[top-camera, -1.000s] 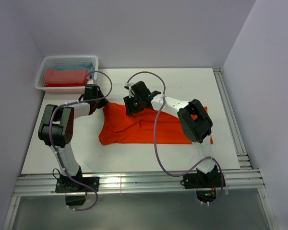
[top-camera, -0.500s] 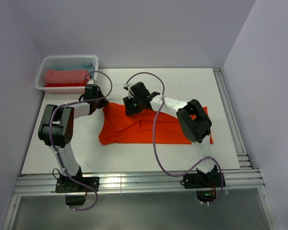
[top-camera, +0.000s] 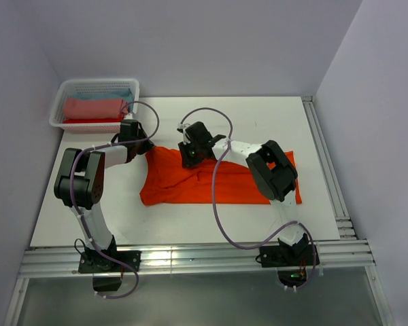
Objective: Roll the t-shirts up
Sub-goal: Fold the tshirt
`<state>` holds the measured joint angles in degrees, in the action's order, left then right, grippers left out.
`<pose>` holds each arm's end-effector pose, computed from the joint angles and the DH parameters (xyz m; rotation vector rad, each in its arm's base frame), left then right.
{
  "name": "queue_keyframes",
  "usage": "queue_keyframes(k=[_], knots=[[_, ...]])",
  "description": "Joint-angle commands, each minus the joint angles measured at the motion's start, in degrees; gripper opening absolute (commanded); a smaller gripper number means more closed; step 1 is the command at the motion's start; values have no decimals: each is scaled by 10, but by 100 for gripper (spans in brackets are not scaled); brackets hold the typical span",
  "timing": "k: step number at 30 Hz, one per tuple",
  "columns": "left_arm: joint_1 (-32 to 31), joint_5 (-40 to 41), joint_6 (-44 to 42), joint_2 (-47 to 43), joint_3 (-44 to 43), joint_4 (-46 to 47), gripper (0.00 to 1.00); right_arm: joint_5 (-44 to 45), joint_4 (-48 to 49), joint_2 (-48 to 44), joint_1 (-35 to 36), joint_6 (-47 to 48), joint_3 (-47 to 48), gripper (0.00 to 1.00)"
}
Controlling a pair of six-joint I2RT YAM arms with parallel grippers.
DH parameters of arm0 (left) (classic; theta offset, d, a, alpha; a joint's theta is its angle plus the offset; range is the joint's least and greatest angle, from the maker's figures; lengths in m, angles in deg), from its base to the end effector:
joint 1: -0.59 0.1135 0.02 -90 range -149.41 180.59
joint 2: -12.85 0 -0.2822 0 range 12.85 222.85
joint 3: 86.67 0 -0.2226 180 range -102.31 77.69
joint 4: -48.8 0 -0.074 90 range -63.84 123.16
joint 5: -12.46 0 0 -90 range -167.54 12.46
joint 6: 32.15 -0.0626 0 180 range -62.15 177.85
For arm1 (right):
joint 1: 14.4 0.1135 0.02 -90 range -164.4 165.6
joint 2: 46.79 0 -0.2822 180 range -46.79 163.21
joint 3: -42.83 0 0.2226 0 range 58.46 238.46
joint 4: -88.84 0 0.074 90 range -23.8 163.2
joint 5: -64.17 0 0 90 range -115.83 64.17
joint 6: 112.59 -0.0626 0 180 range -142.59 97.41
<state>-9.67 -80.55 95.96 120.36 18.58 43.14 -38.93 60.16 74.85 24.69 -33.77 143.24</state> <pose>0.3921 -0.0743 0.1773 -0.5231 2.2305 -0.5084 0.3500 0.3026 0.1699 -0.7114 2.4244 0.6536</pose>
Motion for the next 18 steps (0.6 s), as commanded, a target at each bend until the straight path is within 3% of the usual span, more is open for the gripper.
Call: queue_keyframes(k=[1,4,9,18], knots=[[2,-7,-15,-15,-14,4,6,7,23,-35,5,-2,-15,31],[1,-1,-16,-16,-14,1,6,6,26,-40,4,-4,-18,31],[-1,4,-20,-20,-15,-4,6,7,35,-50,4,-7,-24,41],[-4,7,-22,-18,-20,-9,5,12,44,-73,4,-7,-37,38]])
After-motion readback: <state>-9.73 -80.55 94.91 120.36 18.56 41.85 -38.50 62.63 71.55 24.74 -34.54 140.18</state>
